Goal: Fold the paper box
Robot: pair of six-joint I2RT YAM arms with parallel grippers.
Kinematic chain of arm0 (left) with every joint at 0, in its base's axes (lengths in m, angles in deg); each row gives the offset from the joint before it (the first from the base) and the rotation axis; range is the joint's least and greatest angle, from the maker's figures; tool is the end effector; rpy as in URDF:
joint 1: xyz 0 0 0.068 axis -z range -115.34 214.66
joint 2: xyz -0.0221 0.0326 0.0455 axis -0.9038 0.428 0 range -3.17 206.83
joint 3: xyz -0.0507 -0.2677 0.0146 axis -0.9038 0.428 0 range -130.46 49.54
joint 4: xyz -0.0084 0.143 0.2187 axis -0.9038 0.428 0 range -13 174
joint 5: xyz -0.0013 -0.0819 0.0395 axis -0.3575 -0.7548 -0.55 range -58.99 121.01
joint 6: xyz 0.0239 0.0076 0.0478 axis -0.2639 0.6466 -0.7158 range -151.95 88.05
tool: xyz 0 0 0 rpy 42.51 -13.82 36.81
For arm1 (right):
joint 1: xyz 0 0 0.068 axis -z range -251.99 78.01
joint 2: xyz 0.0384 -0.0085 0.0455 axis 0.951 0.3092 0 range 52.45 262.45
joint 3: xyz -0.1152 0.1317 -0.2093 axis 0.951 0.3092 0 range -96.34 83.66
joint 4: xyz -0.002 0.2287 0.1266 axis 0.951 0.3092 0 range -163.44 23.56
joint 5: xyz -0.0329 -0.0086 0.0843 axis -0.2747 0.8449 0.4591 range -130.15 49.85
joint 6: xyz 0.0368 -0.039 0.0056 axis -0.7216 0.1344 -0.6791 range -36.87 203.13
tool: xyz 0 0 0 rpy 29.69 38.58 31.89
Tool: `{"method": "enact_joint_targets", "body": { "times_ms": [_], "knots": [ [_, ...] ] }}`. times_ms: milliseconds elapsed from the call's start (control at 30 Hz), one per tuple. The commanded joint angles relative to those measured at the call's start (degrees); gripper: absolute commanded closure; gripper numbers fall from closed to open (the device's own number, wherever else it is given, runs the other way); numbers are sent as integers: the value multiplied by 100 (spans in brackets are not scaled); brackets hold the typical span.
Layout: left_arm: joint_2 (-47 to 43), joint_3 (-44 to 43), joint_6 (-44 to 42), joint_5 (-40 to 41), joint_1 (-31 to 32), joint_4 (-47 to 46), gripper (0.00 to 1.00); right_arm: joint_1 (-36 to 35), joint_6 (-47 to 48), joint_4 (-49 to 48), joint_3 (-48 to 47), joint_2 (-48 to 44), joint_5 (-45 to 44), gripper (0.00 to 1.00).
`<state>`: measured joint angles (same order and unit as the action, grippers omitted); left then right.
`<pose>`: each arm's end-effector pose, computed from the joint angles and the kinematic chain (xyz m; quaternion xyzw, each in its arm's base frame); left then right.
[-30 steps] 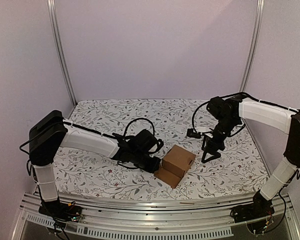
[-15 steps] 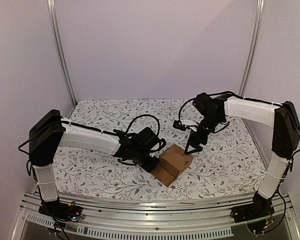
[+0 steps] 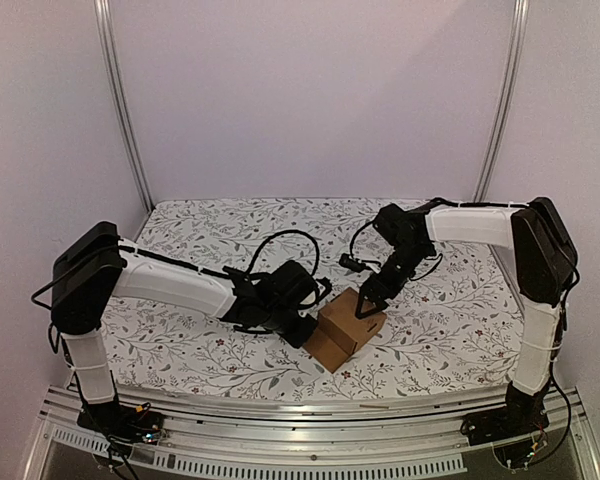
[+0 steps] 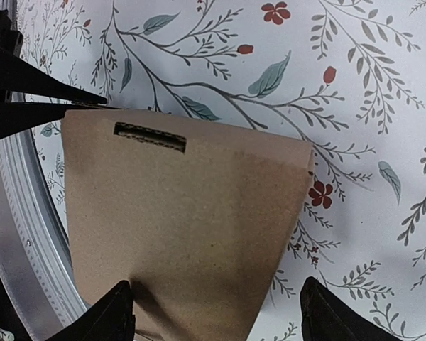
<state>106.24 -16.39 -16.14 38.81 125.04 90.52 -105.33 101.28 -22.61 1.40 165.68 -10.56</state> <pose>0.1952 -0.3334 0.1458 0.3448 0.8925 -0.1235 0.2632 0.3078 0.2234 0.1776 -0.4354 0.8607 0.2616 0.0349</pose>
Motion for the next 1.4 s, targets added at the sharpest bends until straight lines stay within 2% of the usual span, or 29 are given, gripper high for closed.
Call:
{"method": "enact_joint_targets", "body": {
  "times_ms": [0,433,533,700,800,867,933,1067,1200,1367],
  "knots": [
    [-140,50,-119,147,70,-288,97,-1,-51,-86,23,170,-12,23],
    [70,-270,-245,275,70,-98,96,-51,4,-15,9,366,100,25],
    [105,-328,-212,329,70,27,92,-54,-13,13,-17,384,72,25],
    [-363,123,199,304,119,-143,88,-55,-44,32,-27,345,22,25],
    [-769,716,552,475,191,-702,71,-57,-49,37,-31,332,21,25],
    [-1069,1433,752,642,295,-1604,61,-54,-42,37,-36,328,36,25],
    [-1296,2037,870,755,399,-2609,57,-52,-40,42,-36,344,70,25],
    [-1275,2807,1081,1081,361,-3831,54,-56,-31,58,-51,362,116,25],
    [-923,3149,1476,734,201,-4606,55,-50,-16,75,-45,341,127,25],
    [-500,3478,1889,424,82,-5581,62,-53,-5,74,-36,333,143,25]
  ]
}}
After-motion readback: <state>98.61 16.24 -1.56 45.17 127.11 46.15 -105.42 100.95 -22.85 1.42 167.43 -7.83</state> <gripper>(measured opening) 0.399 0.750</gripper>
